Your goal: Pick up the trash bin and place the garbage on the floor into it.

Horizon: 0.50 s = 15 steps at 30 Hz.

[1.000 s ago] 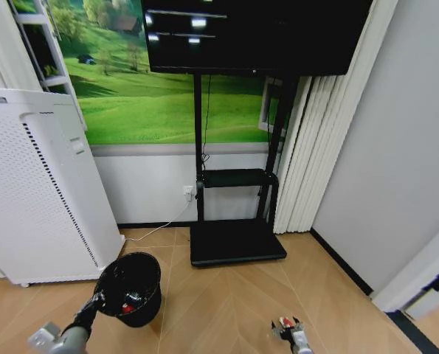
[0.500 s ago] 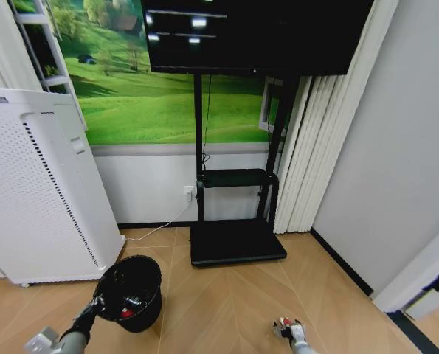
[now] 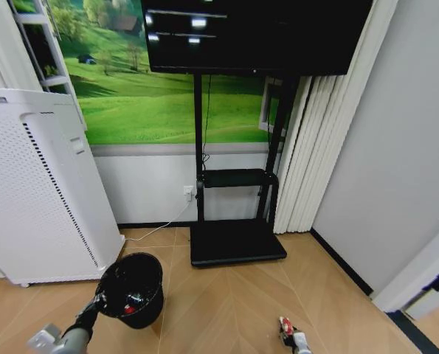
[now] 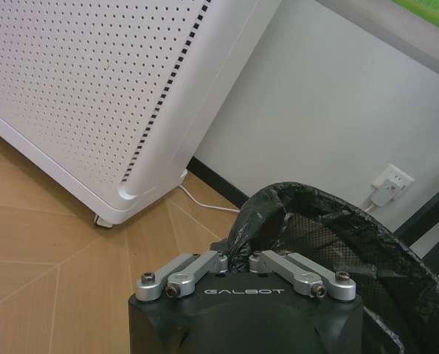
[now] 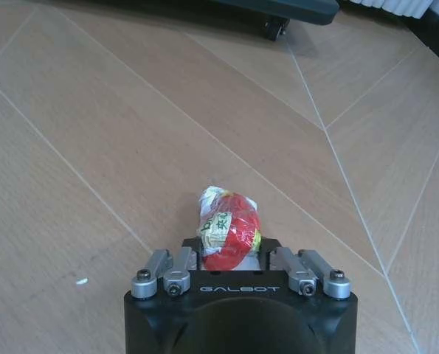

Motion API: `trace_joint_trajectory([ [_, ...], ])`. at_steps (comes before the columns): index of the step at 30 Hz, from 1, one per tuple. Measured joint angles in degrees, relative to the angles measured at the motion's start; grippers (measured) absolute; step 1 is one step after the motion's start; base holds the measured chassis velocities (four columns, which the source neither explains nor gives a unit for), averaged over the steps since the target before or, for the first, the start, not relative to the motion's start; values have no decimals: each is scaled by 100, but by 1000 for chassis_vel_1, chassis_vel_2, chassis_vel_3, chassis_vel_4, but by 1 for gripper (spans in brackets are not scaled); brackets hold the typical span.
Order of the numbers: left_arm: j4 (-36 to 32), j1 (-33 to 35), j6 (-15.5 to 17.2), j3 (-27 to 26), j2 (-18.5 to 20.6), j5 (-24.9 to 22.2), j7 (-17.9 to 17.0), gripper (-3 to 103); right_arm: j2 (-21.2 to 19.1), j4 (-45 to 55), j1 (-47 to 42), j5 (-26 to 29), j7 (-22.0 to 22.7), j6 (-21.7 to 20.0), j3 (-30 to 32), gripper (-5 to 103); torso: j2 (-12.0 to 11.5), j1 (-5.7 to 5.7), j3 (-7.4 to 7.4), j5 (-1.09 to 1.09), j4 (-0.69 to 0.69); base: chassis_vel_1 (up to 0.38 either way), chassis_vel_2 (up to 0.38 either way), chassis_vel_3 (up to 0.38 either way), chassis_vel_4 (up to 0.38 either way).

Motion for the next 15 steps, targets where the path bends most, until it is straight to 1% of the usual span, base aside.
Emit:
trace_joint_trajectory([
  [1, 2, 8, -1, -10, 0, -1, 4, 6, -5, 35, -4, 23, 2, -9, 0, 34, 0, 0, 0, -1, 0, 0, 0, 0, 0],
  [2, 2, 8, -1, -10, 0, -1, 4, 6, -5, 35, -4, 23, 2, -9, 0, 34, 0, 0, 0, -1, 0, 0, 0, 0, 0],
  [3, 6, 18, -1, -20, -4, -3, 9, 6, -13, 76, -9, 49, 7, -18, 0, 30, 0, 0, 0, -1, 0, 0, 0, 0, 0],
  [5, 9, 25, -1, -27, -7, -3, 11, 6, -18, 108, -12, 70, 13, -27, 0, 30, 0, 0, 0, -1, 0, 0, 0, 0, 0],
  [6, 10, 33, -2, -30, -13, -3, 16, 6, -31, 164, -26, 109, 19, -46, 0, 27, 0, 0, 0, 0, 0, 0, 0, 0, 0],
  [10, 19, 31, -2, -24, -12, -6, 21, 6, -67, 365, -96, 194, 31, -75, 41, 27, 0, 0, 0, 0, 0, 0, 0, 0, 0],
  [11, 50, 9, -2, 12, 4, 5, 25, 6, -104, 576, -184, 246, -70, -3, 110, 27, 0, 0, 0, 0, 1, 0, 0, 0, 0],
  [15, 105, -167, 10, 214, 55, 130, 19, 6, -154, 1198, -487, 142, -422, 547, 319, 27, 0, 0, 0, -2, -1, 0, 0, 0, 0],
])
